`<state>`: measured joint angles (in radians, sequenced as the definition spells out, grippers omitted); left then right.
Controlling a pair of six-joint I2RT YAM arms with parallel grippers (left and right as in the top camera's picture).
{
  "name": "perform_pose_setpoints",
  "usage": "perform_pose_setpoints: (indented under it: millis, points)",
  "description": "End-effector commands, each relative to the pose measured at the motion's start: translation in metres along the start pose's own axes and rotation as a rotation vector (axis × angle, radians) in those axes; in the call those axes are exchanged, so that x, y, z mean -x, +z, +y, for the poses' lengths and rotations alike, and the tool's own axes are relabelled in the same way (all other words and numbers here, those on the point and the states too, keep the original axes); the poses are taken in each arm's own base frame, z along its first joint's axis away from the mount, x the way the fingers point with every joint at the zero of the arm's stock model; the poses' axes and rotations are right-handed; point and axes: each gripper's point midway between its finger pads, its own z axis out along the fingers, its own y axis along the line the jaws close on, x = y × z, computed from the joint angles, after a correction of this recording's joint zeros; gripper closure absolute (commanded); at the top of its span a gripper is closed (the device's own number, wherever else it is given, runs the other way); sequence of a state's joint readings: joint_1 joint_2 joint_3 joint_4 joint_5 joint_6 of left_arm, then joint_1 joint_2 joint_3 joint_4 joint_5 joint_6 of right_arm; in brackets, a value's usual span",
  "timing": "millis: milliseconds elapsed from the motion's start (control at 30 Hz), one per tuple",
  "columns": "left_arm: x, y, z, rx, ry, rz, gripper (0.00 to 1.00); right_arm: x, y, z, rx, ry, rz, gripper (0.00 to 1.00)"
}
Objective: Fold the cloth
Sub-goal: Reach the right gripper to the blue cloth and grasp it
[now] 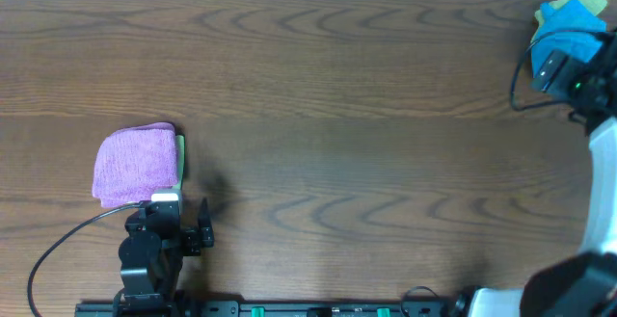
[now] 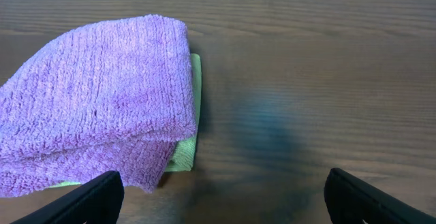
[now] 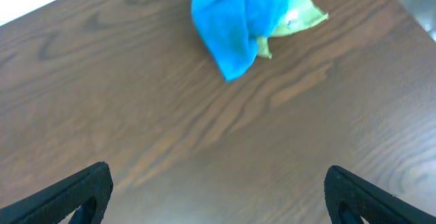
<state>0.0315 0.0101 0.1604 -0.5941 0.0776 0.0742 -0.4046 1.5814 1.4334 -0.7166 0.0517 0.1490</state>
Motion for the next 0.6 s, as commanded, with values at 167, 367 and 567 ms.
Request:
perform_pose_setpoints:
  millis: [167, 367, 567]
  points:
    - [-0.001, 0.001, 0.001, 0.004, -0.009, 0.0, 0.05, 0.036, 0.051, -0.009, -0.005, -0.021, 0.036, 0.01]
    - [-0.001, 0.001, 0.001, 0.004, -0.009, 0.0, 0.05, 0.048, 0.082, 0.015, 0.12, -0.05, 0.035, 0.01]
    - [-0.001, 0.001, 0.001, 0.004, -0.009, 0.0, 0.05, 0.061, 0.091, 0.009, 0.084, -0.072, -0.022, 0.01]
